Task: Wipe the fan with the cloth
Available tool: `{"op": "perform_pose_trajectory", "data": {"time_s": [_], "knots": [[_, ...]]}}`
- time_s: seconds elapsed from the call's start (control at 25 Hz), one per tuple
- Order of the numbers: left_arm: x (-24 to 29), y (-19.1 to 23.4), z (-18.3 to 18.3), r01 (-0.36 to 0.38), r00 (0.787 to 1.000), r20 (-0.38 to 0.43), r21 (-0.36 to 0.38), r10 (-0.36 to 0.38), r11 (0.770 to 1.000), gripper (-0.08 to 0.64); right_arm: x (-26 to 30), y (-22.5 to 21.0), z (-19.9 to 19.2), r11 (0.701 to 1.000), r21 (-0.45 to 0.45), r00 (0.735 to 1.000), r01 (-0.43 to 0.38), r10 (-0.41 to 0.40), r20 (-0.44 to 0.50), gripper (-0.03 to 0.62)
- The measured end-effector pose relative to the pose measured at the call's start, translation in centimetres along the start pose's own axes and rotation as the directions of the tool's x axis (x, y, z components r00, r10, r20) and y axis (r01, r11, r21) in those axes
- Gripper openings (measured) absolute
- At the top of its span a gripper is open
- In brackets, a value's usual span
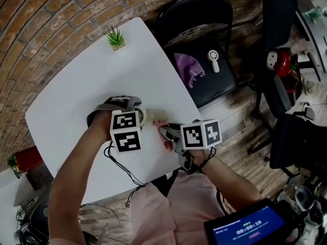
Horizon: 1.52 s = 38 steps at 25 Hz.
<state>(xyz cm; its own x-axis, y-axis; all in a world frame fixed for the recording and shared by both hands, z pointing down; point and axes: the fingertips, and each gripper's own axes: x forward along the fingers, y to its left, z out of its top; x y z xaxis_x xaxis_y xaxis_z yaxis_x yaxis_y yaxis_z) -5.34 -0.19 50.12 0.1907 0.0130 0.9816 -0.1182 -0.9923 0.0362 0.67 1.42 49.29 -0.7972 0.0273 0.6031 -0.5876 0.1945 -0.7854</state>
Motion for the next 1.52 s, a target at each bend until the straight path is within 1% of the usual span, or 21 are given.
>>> {"op": "perform_pose_trajectory", "data": {"time_s": [0.32, 0.8, 1.04, 1.24, 1.32, 1.4, 1.48, 1.52], "knots": [[0.1, -0.1, 0.0, 0.0, 1.0, -0.021, 0.034, 0.001, 0.999, 0.377, -1.2, -0.9, -0.1, 1.0, 0.015, 1.0, 0.016, -0.016, 0.018, 0.032], [0.2, -0.5, 0.4, 0.016, 0.998, -0.06, 0.139, -0.008, 0.99, 0.377, -2.6, -2.0, -0.2, 0.999, 0.041, 0.999, 0.023, -0.024, 0.032, 0.031], [0.5, -0.8, 0.8, 0.032, 0.997, -0.082, 0.219, -0.014, 0.975, 0.377, -3.3, -2.6, -0.1, 0.999, 0.048, 0.999, 0.025, -0.027, 0.035, 0.031], [0.6, -1.2, 1.1, 0.051, 0.993, -0.118, 0.304, -0.016, 0.951, 0.377, -4.0, -3.2, 0.5, 0.999, 0.039, 0.999, 0.033, -0.034, 0.042, 0.031], [0.6, -1.3, 1.3, 0.058, 0.991, -0.132, 0.339, -0.014, 0.939, 0.377, -4.5, -3.4, 0.9, 0.999, 0.011, 0.998, 0.045, -0.045, 0.045, 0.031], [0.7, -1.5, 1.5, 0.065, 0.99, -0.144, 0.37, -0.012, 0.927, 0.377, -4.9, -3.6, 1.4, 0.997, -0.05, 0.997, 0.061, -0.059, 0.041, 0.032], [0.8, -1.6, 1.6, 0.07, 0.988, -0.153, 0.395, -0.01, 0.916, 0.377, -5.2, -3.5, 1.9, 0.986, -0.153, 0.998, 0.069, -0.068, 0.017, 0.032], [0.8, -1.7, 1.6, 0.072, 0.988, -0.157, 0.406, -0.008, 0.911, 0.377, -5.3, -3.3, 2.1, 0.971, -0.227, 0.997, 0.069, -0.071, -0.004, 0.032]]}}
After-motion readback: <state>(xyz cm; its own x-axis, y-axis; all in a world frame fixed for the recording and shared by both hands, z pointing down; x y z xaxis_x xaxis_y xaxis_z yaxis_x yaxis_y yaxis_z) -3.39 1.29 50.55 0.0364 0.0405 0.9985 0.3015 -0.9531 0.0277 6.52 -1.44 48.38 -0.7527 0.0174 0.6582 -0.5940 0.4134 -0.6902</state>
